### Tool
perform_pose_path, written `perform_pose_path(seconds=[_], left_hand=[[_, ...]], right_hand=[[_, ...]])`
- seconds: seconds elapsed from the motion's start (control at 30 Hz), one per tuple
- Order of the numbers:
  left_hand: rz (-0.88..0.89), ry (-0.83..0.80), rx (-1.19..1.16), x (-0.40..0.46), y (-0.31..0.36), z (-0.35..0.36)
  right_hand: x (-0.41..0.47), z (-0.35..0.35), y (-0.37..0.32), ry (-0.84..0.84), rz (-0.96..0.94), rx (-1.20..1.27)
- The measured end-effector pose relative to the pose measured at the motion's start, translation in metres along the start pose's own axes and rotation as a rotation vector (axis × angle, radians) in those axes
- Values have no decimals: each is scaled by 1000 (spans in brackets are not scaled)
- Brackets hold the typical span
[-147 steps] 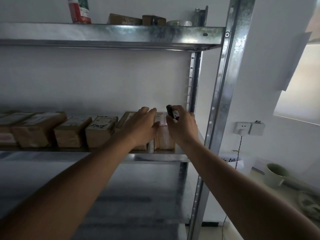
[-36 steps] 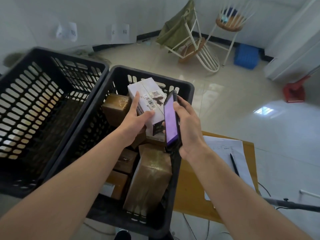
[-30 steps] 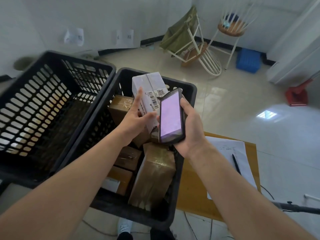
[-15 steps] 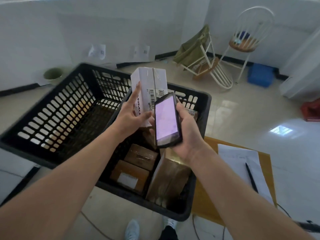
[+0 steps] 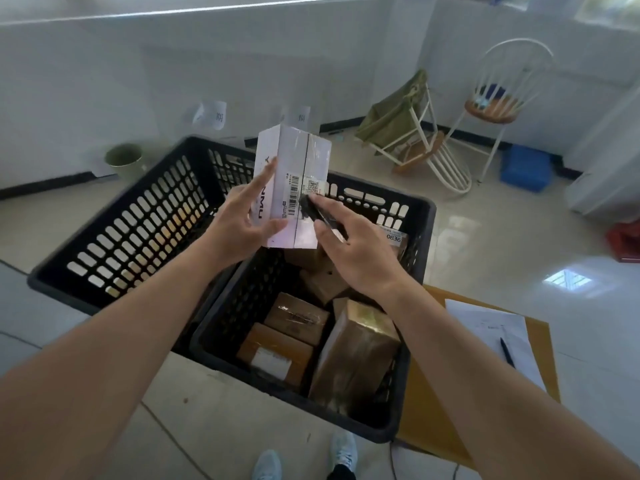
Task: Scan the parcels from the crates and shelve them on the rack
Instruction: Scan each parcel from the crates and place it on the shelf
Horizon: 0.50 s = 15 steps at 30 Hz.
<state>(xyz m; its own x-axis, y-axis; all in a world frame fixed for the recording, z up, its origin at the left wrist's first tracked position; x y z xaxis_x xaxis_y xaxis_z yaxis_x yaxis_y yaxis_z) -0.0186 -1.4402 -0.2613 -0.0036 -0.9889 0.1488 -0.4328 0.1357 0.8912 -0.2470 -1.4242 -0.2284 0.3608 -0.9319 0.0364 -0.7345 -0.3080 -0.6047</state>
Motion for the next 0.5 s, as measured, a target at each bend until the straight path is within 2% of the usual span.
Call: perform_pose_path(seconds=[0.2, 0.5], left_hand=[[78, 18, 69, -2, 7, -44], [168, -40, 195, -19, 30, -108]], right_hand=[[-1, -2, -24, -137, -75, -362], [-12, -18, -75, -243, -199, -662]])
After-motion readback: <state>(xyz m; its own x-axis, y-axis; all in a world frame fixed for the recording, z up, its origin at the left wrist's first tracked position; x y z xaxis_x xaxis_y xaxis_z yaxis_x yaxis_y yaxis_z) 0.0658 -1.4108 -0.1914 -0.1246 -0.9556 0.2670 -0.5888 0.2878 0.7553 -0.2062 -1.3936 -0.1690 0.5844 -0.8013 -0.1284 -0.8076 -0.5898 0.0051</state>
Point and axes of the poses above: each hand's wrist, its own x-axis towards the middle knuckle, its own z-axis out of the palm, y = z × x, the point moved 3 cm from there along x, towards the middle knuckle, and after that the axes turned 14 degrees about -x, right-handed, at the moved point
